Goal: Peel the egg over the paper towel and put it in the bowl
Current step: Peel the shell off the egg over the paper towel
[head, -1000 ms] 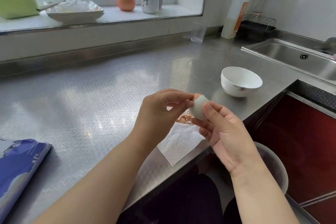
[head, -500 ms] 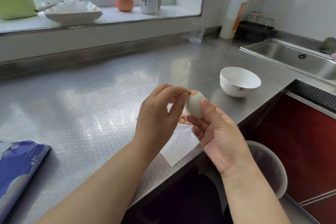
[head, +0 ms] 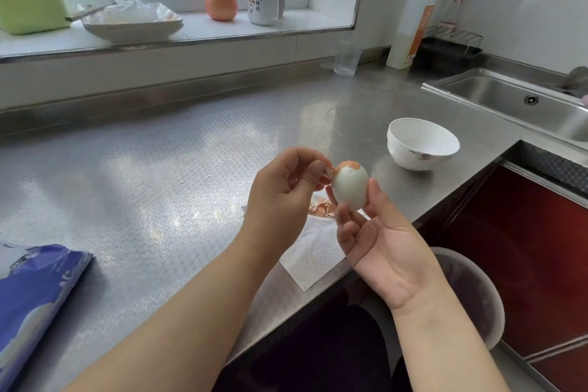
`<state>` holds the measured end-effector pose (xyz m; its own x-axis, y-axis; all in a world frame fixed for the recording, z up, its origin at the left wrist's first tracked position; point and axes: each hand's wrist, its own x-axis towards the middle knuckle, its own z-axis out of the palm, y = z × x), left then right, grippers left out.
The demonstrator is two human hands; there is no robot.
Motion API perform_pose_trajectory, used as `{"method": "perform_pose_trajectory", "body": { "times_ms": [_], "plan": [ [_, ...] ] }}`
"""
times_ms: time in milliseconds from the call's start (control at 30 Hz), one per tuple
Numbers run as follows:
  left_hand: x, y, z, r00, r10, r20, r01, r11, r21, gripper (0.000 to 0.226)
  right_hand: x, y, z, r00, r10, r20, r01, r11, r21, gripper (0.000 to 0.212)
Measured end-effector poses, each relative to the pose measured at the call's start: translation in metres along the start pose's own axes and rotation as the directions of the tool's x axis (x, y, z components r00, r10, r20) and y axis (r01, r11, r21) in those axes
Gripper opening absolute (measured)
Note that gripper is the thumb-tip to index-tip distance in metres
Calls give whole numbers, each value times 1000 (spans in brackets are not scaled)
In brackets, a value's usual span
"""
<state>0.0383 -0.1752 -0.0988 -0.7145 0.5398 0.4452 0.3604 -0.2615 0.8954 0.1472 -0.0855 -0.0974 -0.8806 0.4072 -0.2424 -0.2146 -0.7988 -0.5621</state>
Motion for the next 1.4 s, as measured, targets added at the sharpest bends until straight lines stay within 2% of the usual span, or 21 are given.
{"method": "perform_pose_trajectory", "body": {
  "times_ms": [133, 233, 333, 400, 433, 533, 600, 700, 767, 900, 1033, 1167, 1267, 1400],
  "plan": [
    [0, 1, 0, 999, 18, 34, -19, 1000, 22, 13, 0, -3, 0, 1000, -7, -5, 7, 999, 40, 28],
    [-1, -1, -2, 1000, 11, 1, -11, 997, 81, 14, 1, -6, -5, 1000, 2, -1, -2, 999, 51, 33],
    [-1, -6, -6, 998, -56, -1, 53, 944, 325, 18, 0, -8, -8, 1000, 6, 24, -8, 998, 65, 52],
    [-1, -7, -7, 993, -118, 22, 95, 882, 462, 8, -1, -10, -8, 1000, -4, -16, 4, 999, 42, 50],
    [-1, -8, -6, 991, -128, 33, 92, 849, 520, 5, -1, -11, -8, 999, -8, -37, 10, 999, 30, 48],
    [0, -10, -5, 994, -50, 97, -26, 755, 656, 16, -3, -12, -7, 999, -15, -46, 15, 1000, 6, 40],
    [0, -8, -5, 995, -18, 101, -48, 787, 615, 24, -3, -12, -7, 998, -31, -47, 30, 999, -17, 29],
    [0, 1, -4, 991, -96, 94, 61, 946, 318, 23, -4, -11, -5, 997, -57, -59, 52, 995, -86, 24],
    [0, 6, -4, 981, -143, 128, 118, 976, 181, 22, -5, -9, -3, 996, -70, -62, 61, 988, -143, 27],
    [2, 7, -6, 978, -176, 108, 170, 983, 66, 18, -5, -7, -5, 988, -139, -60, 119, 957, -263, 39],
    [3, 6, -8, 983, -155, 101, 147, 985, 90, 16, -7, -7, -6, 984, -179, -20, 160, 920, -356, 41],
    [0, 6, -6, 997, -51, 60, 36, 973, 227, 13, -7, -4, -2, 972, -231, -32, 197, 884, -423, 43],
    [-2, 5, -5, 999, 22, 29, -30, 952, 304, 12, -5, -1, 0, 966, -255, -46, 215, 889, -403, 40],
    [-3, 6, -2, 999, 22, -28, -14, 967, 256, 14, -4, 3, 2, 968, -246, -44, 215, 910, -354, 41]
  ]
}}
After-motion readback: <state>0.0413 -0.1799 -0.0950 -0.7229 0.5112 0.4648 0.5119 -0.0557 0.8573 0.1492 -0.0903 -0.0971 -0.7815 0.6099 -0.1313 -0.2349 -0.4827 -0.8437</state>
